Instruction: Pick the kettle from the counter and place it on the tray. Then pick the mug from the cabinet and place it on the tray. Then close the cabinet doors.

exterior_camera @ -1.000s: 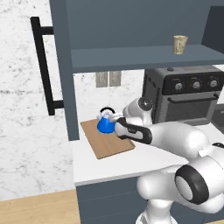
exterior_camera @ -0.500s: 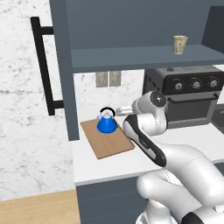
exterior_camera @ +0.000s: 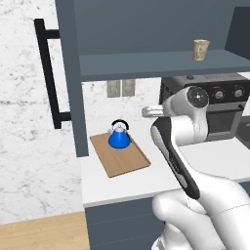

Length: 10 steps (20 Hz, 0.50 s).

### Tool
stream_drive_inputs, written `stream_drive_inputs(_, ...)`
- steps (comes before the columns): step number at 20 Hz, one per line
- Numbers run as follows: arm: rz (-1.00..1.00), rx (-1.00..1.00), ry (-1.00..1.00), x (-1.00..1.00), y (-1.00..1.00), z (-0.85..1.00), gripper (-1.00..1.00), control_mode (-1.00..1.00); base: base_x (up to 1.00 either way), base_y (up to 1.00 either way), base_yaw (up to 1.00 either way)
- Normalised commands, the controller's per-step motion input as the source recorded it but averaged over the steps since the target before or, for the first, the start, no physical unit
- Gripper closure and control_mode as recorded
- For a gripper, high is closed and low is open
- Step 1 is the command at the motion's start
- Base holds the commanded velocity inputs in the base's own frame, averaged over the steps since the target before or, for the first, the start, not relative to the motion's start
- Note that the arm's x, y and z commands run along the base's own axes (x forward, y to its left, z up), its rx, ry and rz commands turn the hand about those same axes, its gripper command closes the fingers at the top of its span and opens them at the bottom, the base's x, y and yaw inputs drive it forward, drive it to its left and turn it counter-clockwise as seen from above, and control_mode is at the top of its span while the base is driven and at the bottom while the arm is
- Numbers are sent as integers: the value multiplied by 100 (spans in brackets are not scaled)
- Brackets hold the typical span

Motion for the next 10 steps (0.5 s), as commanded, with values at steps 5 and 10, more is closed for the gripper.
stream_drive_inputs(5,-17,0,-4,-43,-41,64,-100,-100,0,0,0)
stream_drive_inputs(10,-32,1,0,-5,-43,63,-100,-100,0,0,0)
